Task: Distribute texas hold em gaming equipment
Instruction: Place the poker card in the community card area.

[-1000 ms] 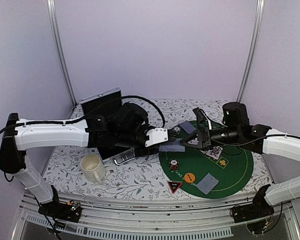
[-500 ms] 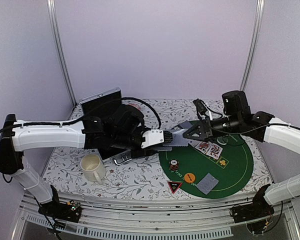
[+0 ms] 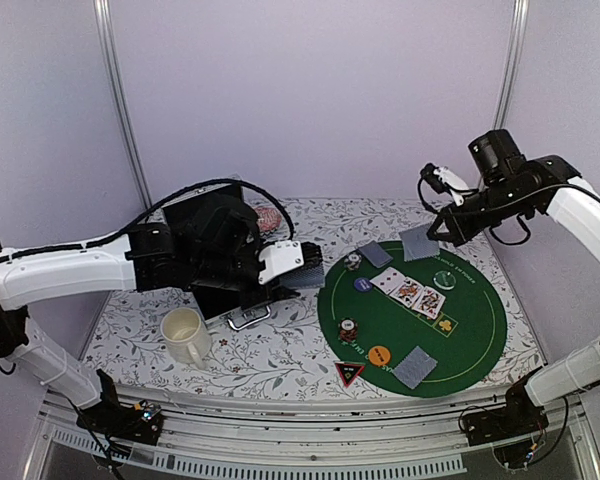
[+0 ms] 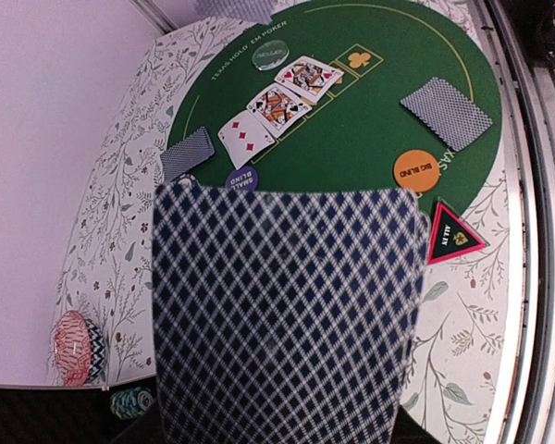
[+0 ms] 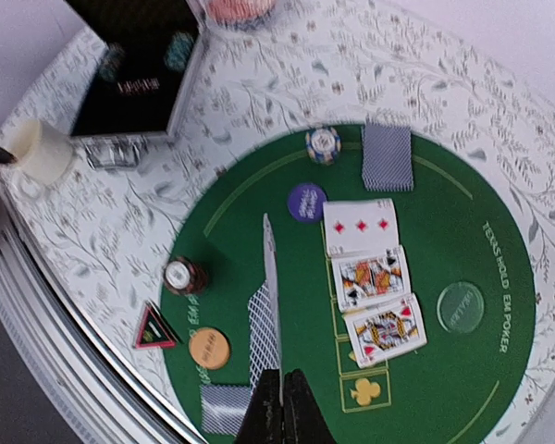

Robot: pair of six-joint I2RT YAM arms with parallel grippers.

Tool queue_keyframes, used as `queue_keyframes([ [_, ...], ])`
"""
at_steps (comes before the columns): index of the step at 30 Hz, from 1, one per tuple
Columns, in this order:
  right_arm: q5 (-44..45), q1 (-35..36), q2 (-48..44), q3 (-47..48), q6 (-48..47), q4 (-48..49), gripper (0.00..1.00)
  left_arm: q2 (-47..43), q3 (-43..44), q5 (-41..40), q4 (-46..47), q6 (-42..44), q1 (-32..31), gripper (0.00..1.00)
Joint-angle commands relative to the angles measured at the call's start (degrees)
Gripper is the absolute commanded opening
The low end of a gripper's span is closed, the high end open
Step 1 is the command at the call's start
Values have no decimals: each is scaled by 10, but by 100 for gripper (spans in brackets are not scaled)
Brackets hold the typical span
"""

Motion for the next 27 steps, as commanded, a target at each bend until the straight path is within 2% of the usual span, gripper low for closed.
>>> queue_keyframes([
  [1, 78, -14, 36, -65, -139, -137, 2, -43, -18, 9, -20, -9, 6, 48],
  [5, 35, -15, 41, -156, -254, -146, 2, -72, -33, 19, -21, -1, 6, 49],
  [7, 32, -22, 54, -204, -286, -125, 2, -82, -42, 22, -19, 1, 5, 49],
  [11, 28, -41, 103, -241, -330, -103, 2, -98, -58, 27, -6, 5, 5, 49],
  [16, 81, -89, 172, -236, -353, -75, 2, -104, -63, 25, -6, 6, 6, 49],
  [20, 143, -114, 218, -228, -359, -14, 2, -106, -66, 26, -4, 10, 6, 50],
  [27, 196, -138, 260, -209, -386, 44, 2, -104, -69, 22, -4, 15, 6, 50],
])
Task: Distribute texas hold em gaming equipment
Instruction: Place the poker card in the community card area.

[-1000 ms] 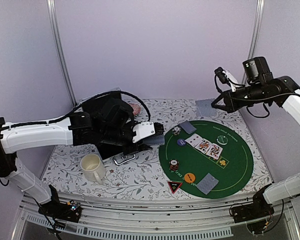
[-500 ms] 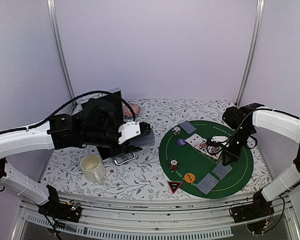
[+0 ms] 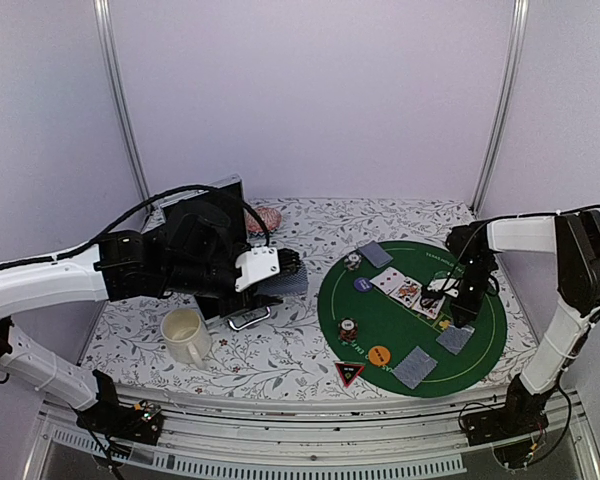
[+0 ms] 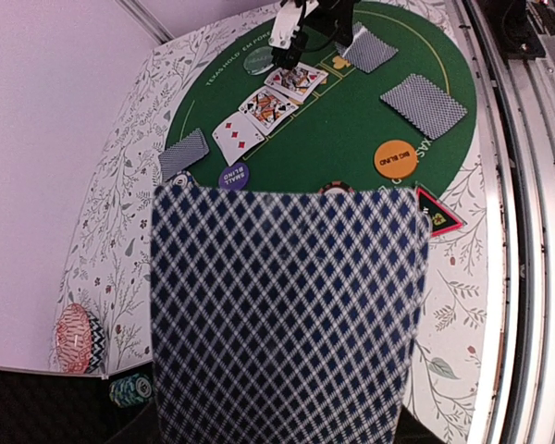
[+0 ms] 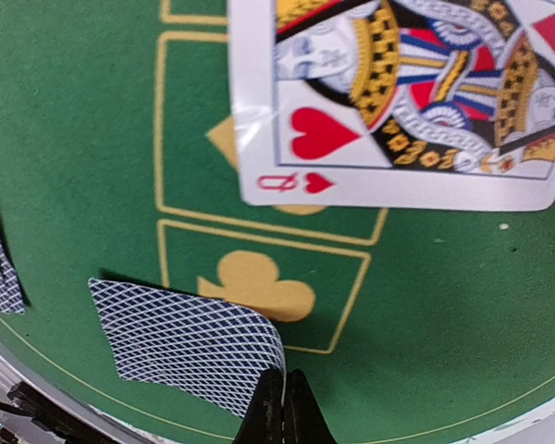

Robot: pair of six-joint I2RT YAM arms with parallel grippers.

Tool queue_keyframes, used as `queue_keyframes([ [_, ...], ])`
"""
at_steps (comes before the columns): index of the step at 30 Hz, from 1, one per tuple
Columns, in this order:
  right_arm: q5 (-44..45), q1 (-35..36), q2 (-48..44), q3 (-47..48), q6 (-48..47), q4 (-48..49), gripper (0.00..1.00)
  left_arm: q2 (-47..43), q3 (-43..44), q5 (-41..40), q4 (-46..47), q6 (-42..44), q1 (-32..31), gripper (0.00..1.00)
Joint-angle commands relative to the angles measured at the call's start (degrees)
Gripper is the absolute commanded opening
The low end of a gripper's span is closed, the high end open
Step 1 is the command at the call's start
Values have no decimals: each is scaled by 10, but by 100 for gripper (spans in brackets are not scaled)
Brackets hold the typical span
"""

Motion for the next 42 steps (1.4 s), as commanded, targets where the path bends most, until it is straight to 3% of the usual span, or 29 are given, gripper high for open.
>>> queue_keyframes([
  [1, 51, -16, 22, 30, -28, 55, 2, -12, -9, 7, 10, 8, 5, 50],
  [22, 28, -24, 51, 51, -38, 91, 5, -14, -16, 3, 12, 14, 5, 50],
  [29, 94, -24, 41, 52, -29, 100, 35, -16, -17, 4, 12, 15, 5, 51],
  [37, 198, 5, -45, 75, 0, 108, 56, -19, -18, 7, 12, 18, 5, 51],
  [38, 206, 15, -62, 99, 10, 113, 63, -19, -18, 6, 13, 18, 6, 51],
  [40, 200, 45, -103, 132, 38, 128, 96, -20, -19, 6, 13, 19, 6, 51],
  [42, 171, 91, -148, 162, 69, 160, 99, -21, -20, 5, 15, 21, 6, 51],
])
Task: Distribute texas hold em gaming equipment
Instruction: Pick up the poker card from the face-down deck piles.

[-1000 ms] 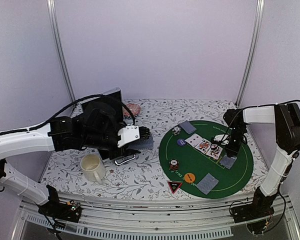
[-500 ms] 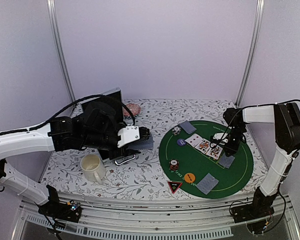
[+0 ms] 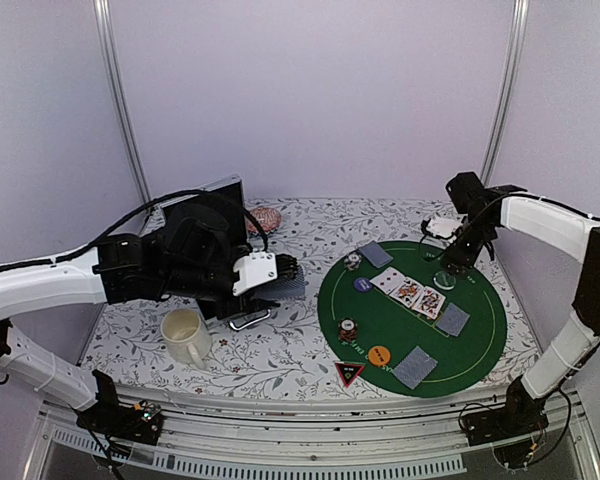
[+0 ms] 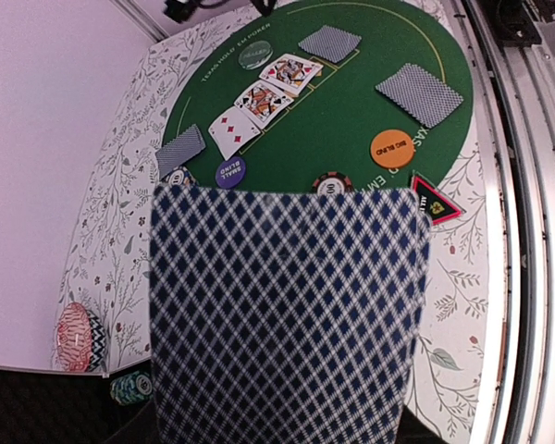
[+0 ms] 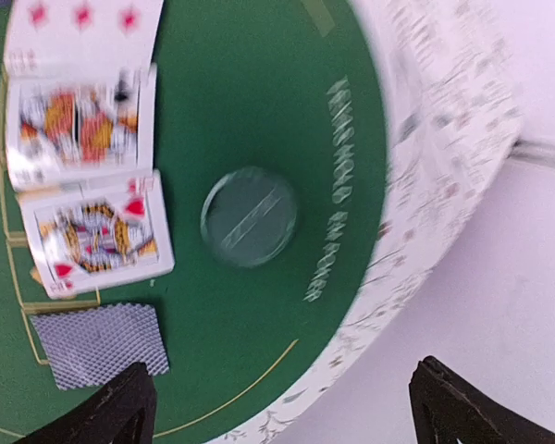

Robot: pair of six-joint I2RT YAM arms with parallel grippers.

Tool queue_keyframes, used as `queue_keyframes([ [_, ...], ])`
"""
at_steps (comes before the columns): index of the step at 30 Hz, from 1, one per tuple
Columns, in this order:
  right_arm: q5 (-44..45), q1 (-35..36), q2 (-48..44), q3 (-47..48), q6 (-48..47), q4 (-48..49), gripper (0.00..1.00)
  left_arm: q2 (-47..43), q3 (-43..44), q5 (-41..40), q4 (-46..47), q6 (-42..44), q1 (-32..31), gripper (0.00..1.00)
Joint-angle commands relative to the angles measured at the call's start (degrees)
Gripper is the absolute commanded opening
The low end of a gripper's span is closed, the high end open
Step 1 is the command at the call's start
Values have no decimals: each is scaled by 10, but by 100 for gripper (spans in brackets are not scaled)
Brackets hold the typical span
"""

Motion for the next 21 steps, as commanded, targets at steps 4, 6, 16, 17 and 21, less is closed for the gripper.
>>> queue_keyframes([
  [4, -196, 139, -174, 107, 232, 170, 99, -14, -12, -9, 23, 10, 5, 51],
  [6, -327, 152, -204, 72, 343, 276, 99, -13, -14, -19, 29, 10, 5, 51],
  [16, -466, 290, -146, -50, 636, 513, 98, -9, -22, -38, 44, 12, 6, 51],
  [17, -470, 306, -128, -37, 638, 498, 98, -9, -22, -39, 44, 12, 7, 51],
  [21, -490, 356, -64, 5, 595, 455, 98, -6, -23, -39, 46, 12, 6, 52],
])
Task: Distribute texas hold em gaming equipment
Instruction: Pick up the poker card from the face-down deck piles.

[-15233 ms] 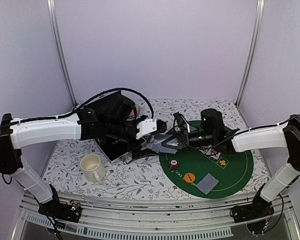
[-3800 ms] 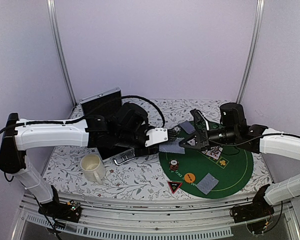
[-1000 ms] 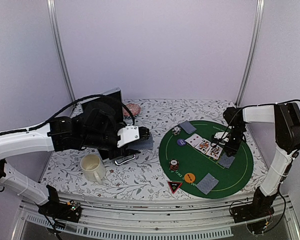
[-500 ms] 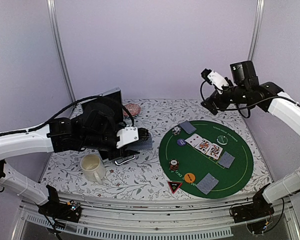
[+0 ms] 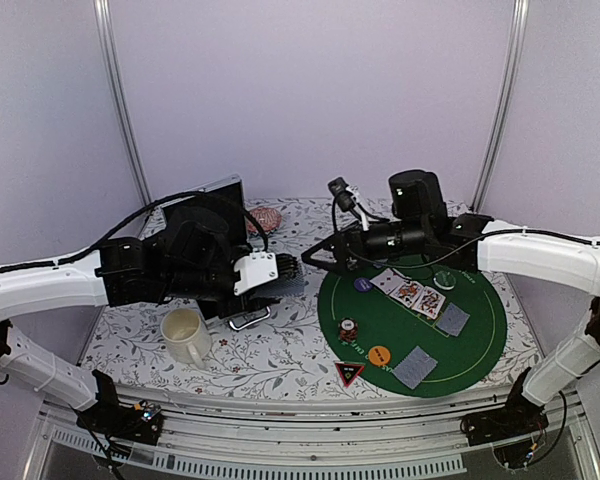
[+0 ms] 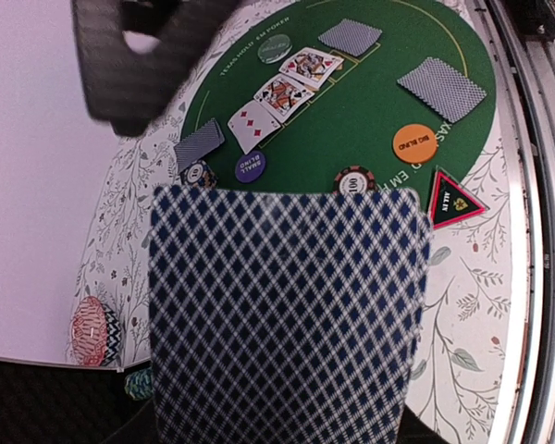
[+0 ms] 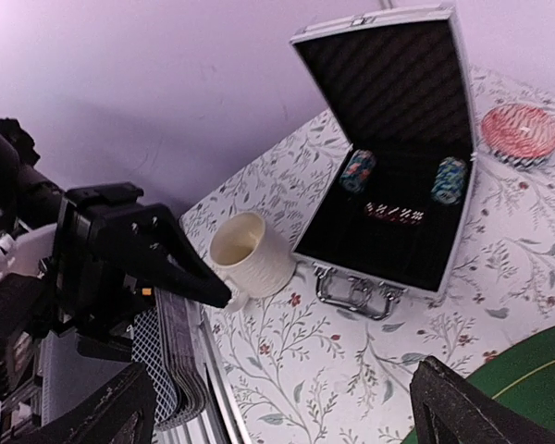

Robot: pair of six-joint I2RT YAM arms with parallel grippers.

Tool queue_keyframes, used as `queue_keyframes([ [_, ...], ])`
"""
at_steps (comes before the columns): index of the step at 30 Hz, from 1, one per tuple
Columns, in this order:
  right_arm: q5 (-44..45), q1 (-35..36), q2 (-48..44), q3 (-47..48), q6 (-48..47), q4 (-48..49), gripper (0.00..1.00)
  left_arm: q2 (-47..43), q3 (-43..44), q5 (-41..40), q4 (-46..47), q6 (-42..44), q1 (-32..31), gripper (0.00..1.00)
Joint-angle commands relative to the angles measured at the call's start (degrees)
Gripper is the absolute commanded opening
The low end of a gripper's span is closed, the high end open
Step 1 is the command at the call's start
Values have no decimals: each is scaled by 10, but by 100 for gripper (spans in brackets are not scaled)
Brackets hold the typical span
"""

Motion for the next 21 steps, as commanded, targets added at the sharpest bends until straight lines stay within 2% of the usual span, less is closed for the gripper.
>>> queue_keyframes([
  [1, -54, 44, 41, 42, 18, 0, 98, -5, -9, -6, 21, 3, 7, 51],
  [8, -43, 48, 63, 8, 54, 44, 96, 1, -8, -6, 20, 3, 7, 52],
  [11, -4, 48, 78, 22, 62, 19, 93, 2, -6, -5, 20, 3, 7, 52],
  [21, 42, 48, 70, 51, 40, -82, 80, -3, -10, -6, 22, 5, 8, 51],
])
